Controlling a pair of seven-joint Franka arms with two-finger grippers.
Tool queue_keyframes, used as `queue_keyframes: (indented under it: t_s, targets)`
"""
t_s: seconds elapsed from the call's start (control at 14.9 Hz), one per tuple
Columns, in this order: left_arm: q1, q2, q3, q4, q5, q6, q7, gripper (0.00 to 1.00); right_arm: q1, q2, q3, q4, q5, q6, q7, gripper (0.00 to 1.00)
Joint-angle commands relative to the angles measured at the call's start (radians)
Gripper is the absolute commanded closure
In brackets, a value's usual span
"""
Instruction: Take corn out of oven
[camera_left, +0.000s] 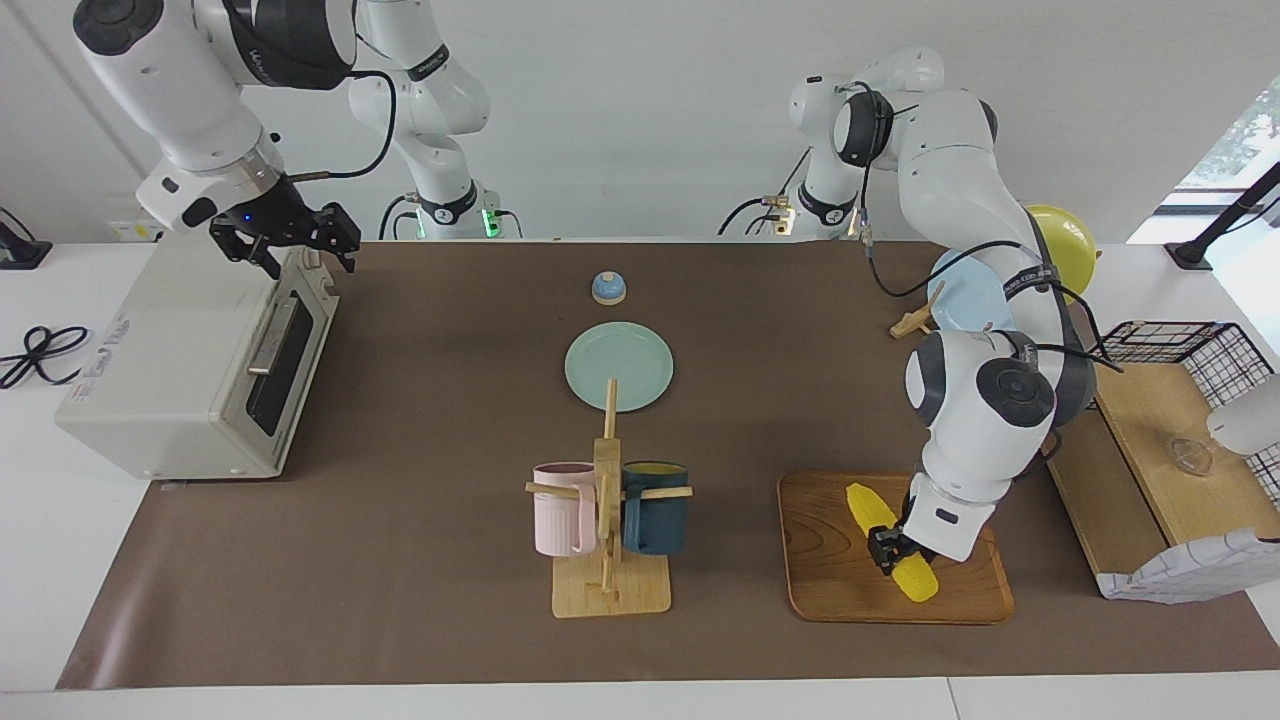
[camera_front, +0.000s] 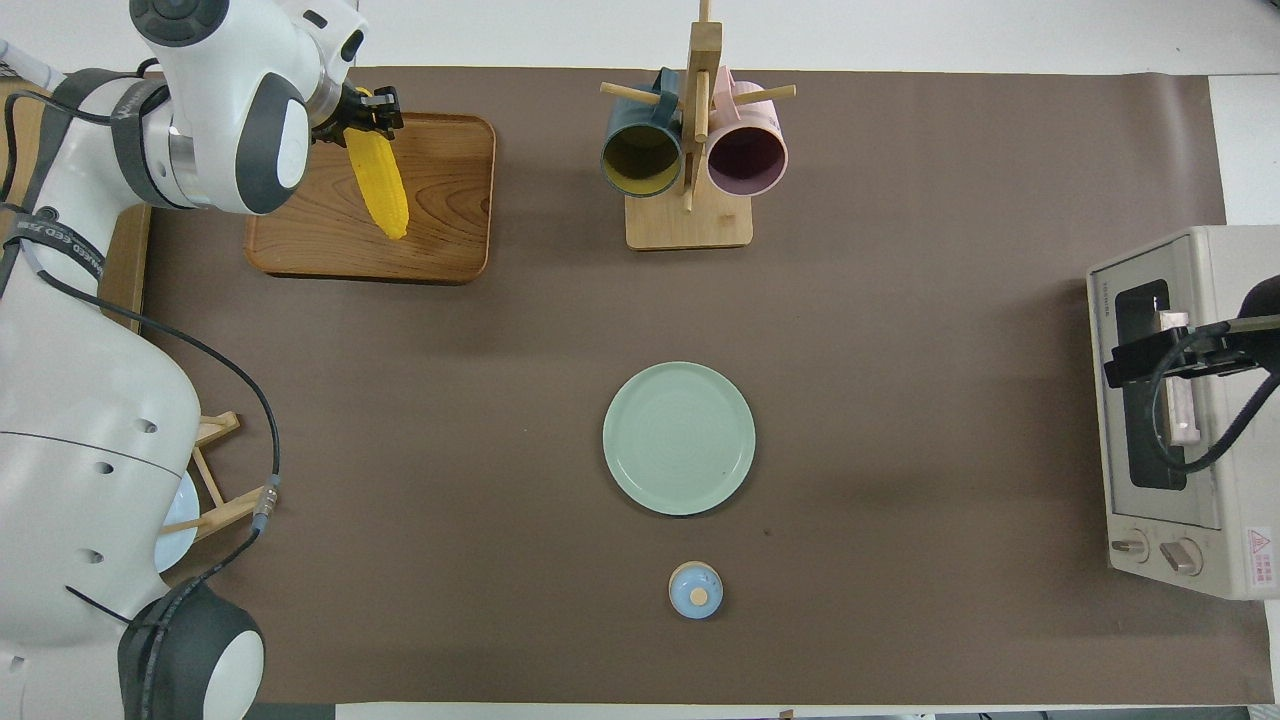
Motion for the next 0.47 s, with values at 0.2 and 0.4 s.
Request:
queue_keyframes:
  t_s: [0.2, 0.4]
  targets:
    - [0.004, 0.070, -0.010, 0.070, 0.025, 0.017, 0.010, 1.00, 0.032, 0.076, 0.002, 0.137, -0.015, -0.058, 0.032, 0.00]
    - [0.001, 0.070, -0.003, 0.067, 0.025, 0.021, 0.010, 1.00, 0.078, 0.073, -0.033, 0.131, -0.021, -0.063, 0.029, 0.00]
